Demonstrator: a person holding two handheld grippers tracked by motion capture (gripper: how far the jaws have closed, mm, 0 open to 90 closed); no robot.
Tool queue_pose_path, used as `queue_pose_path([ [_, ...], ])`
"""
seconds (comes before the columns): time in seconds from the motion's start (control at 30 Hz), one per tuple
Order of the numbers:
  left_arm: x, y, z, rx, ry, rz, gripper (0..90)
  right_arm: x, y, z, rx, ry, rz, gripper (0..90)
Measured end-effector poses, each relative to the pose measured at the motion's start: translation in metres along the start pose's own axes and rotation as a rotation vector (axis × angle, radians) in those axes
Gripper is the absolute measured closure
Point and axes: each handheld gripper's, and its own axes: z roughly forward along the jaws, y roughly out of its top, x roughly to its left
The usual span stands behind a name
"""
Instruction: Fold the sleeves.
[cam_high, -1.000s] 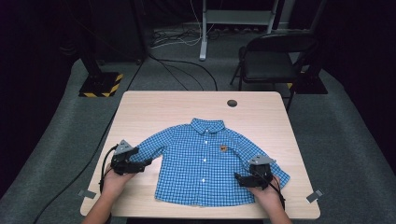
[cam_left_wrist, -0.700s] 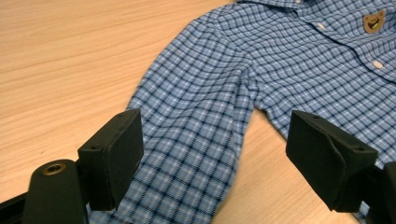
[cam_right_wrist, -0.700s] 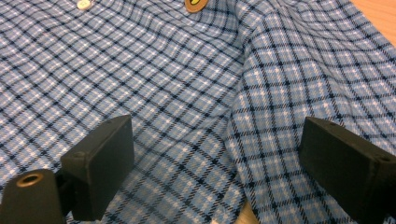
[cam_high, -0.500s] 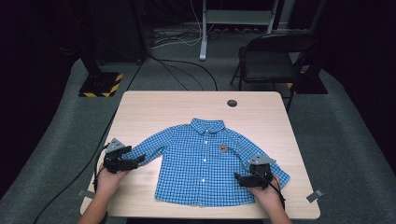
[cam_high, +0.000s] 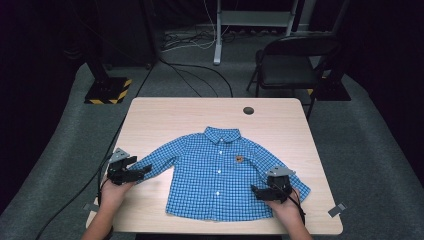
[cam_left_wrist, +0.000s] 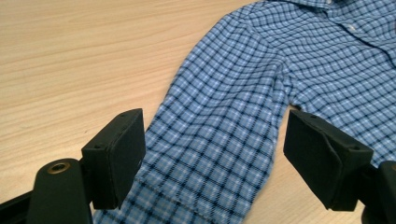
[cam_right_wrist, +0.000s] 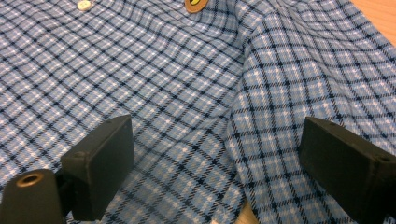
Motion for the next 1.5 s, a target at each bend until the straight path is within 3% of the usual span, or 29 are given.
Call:
queue_pose_path([
  [0.83,0.018,-0.008,0.001,0.034,0.071,-0.019,23.9,0.0,0.0,0.0,-0.001,0.004,0.004,9.4],
  [1.07,0.025,-0.011,0.003,0.058,0.085,-0.046,25.9,-0.001,0.0,0.0,-0.001,0.004,0.004,9.4],
  [1.5,0.023,-0.013,0.004,0.108,0.109,-0.003,31.3,-0.001,0.0,0.0,-0.001,0.006,0.006,9.3],
])
